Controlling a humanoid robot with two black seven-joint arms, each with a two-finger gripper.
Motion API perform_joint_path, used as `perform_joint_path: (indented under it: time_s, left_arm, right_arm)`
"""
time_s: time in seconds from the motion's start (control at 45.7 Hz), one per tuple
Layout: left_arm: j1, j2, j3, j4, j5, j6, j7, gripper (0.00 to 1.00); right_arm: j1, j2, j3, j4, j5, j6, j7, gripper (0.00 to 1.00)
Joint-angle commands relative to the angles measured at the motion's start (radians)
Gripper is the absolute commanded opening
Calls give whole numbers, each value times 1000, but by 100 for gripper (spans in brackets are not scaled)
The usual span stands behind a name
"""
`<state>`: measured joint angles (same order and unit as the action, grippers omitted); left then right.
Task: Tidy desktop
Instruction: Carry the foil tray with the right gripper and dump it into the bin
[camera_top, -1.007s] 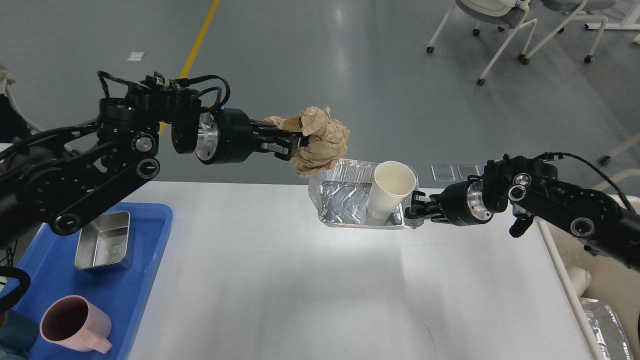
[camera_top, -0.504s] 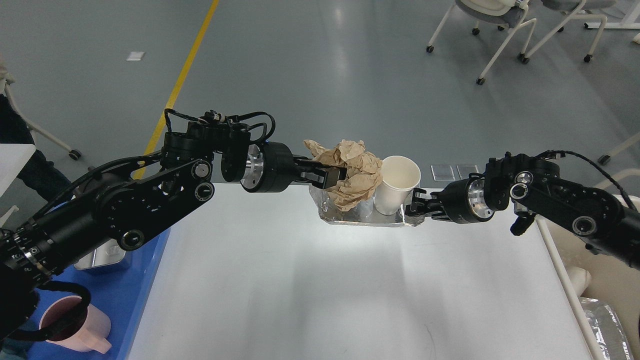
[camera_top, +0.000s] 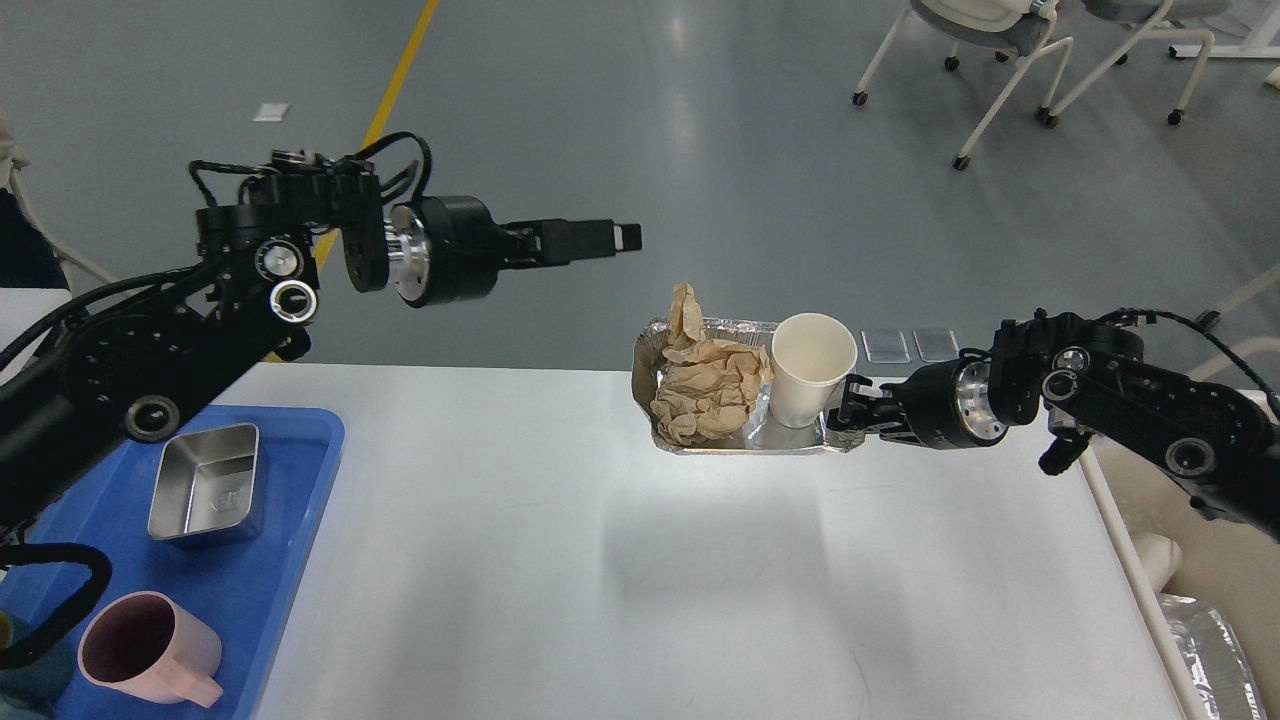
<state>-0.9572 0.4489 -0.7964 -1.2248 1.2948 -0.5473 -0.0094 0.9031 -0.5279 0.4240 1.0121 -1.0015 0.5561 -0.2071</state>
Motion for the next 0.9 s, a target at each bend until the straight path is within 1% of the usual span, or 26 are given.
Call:
perform_joint_path:
  time_s: [0.0, 0.131, 0.219, 0.307, 0.372, 0.46, 0.591, 0.657, 0.745, 0.832, 0.854, 0.876]
  left_arm:
    - [121, 48, -170, 18, -221, 82, 0, 100]
    - [296, 54, -320, 21, -474, 174, 0, 100]
    - [388, 42, -404, 22, -658, 225, 0, 100]
    - [465, 30, -454, 51, -857, 288, -1, 100]
    - [497, 16, -475, 97, -1000, 316, -3, 100]
    - [526, 4, -486, 180, -1130, 319, -1, 100]
    - [546, -35, -487, 272, -1192, 310, -3, 100]
    - [548, -58, -491, 287, -1192, 305, -4, 100]
    - [558, -88, -517, 288, -1194, 303, -4, 100]
    - [568, -121, -526, 284, -1194, 303, 0, 100]
    - [566, -122, -526, 286, -1194, 303, -1, 100]
    - [566, -121, -527, 289, -1194, 303, -1, 100]
  right_arm:
    - [-29, -17, 33, 2, 0, -8, 0, 0]
    - [-65, -52, 101, 5, 9, -15, -1, 0]
    - [-95, -75, 157, 5, 40, -15, -1, 0]
    - [-124, -158, 202, 5, 99, -18, -1, 0]
    - [-150, -219, 226, 5, 147, -24, 0, 0]
    - [-196, -306, 259, -6, 205, -25, 6, 0]
    - [-297, -437, 282, -18, 325, -27, 55, 0]
    - [-335, -487, 280, -44, 395, -25, 66, 0]
    - [-385, -517, 280, -122, 486, -27, 68, 0]
    - [-435, -509, 280, -233, 535, -30, 69, 0]
    - [-440, -506, 282, -262, 541, -34, 69, 5]
    - [-444, -503, 285, -286, 550, -41, 72, 18]
